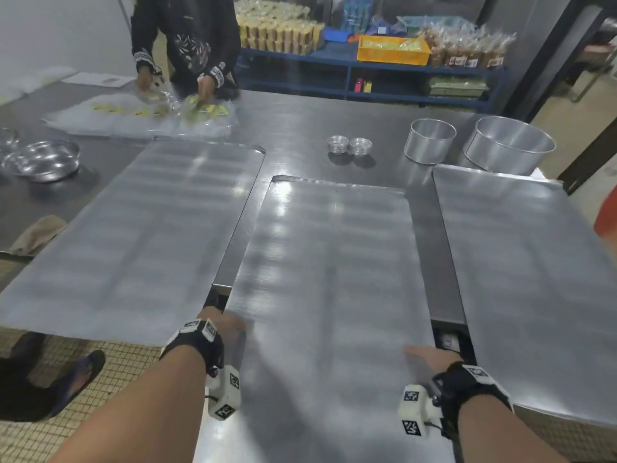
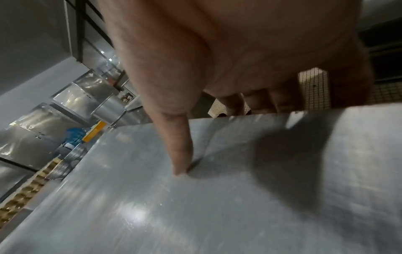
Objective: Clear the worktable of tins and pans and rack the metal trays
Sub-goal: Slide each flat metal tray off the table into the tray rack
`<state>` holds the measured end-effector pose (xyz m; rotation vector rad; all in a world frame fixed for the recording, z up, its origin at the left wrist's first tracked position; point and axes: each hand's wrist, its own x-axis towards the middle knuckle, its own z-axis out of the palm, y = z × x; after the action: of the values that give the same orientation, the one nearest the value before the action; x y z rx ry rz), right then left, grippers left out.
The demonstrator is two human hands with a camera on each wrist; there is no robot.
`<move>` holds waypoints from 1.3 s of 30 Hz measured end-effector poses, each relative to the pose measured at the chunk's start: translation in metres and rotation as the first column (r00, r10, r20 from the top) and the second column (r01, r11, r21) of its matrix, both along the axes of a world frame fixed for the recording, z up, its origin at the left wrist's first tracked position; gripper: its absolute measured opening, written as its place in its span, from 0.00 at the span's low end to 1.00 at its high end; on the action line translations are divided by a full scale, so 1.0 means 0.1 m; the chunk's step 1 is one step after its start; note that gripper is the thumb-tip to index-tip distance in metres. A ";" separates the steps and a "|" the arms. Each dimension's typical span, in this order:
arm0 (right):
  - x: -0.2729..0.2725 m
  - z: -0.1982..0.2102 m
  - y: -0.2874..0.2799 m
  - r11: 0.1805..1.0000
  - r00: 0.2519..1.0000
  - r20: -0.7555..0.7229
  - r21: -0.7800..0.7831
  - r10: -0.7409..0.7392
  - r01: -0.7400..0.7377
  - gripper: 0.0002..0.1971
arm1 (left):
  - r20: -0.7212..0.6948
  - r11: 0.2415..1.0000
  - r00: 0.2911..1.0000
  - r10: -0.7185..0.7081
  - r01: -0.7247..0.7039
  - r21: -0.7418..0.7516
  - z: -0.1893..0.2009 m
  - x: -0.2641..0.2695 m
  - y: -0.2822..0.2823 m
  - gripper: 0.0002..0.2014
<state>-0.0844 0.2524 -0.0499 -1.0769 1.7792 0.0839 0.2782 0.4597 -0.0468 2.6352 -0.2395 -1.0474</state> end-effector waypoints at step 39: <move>-0.49 0.88 -0.12 0.858 0.903 0.168 -0.283 -0.396 0.429 0.33 | -0.005 0.912 0.989 0.149 -0.139 -0.386 0.83 -0.47 -0.75 0.27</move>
<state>-0.1338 0.2409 0.0381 -0.8696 1.9304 -0.5291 0.2309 0.3845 0.0367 2.2724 -0.2260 -0.8225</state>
